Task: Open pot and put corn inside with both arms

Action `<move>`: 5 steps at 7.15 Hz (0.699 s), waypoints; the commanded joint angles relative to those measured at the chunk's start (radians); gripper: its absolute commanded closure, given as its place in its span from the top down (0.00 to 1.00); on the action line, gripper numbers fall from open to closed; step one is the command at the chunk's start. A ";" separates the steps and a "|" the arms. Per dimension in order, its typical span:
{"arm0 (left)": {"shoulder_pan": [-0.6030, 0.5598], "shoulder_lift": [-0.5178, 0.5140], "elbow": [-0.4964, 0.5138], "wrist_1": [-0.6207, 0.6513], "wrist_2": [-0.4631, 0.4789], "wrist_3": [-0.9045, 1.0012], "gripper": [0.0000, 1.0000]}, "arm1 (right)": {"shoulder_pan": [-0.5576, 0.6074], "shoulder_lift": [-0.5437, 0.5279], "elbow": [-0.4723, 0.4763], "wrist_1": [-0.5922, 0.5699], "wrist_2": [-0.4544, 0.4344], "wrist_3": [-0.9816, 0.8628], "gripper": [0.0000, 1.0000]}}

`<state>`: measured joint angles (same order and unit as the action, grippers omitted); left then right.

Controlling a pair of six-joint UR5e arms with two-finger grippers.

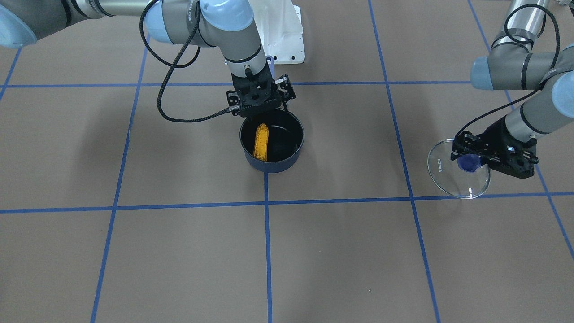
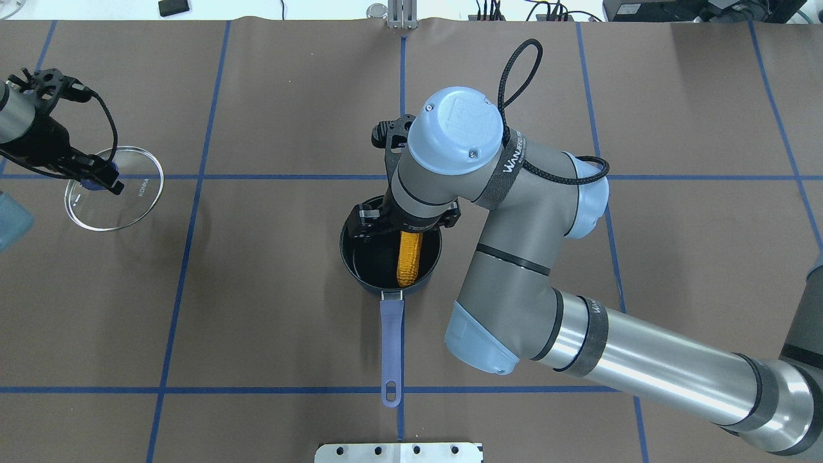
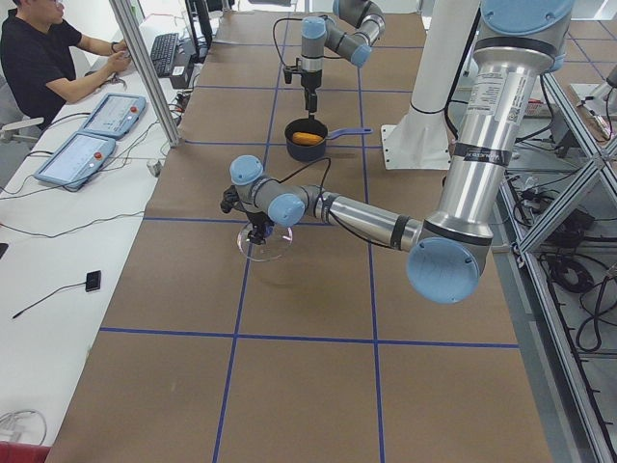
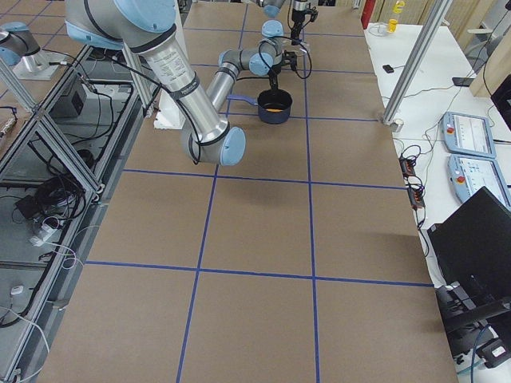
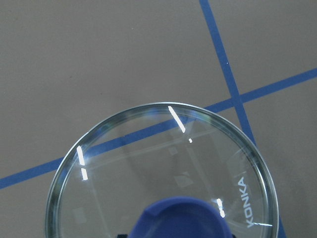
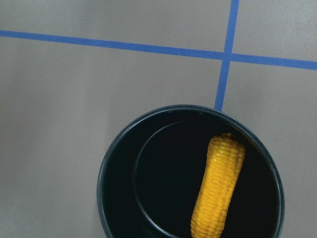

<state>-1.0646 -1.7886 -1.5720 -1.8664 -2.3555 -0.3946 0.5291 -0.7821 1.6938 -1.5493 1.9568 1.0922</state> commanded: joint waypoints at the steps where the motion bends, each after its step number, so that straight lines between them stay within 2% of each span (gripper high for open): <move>1: 0.037 -0.006 0.017 -0.002 -0.010 -0.007 0.61 | 0.000 0.000 0.001 0.000 0.001 0.000 0.99; 5: 0.075 -0.009 0.015 -0.004 -0.008 -0.043 0.62 | 0.000 -0.006 0.007 0.000 0.001 -0.002 0.99</move>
<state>-0.9953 -1.7955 -1.5610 -1.8697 -2.3639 -0.4325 0.5292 -0.7861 1.6994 -1.5493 1.9574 1.0919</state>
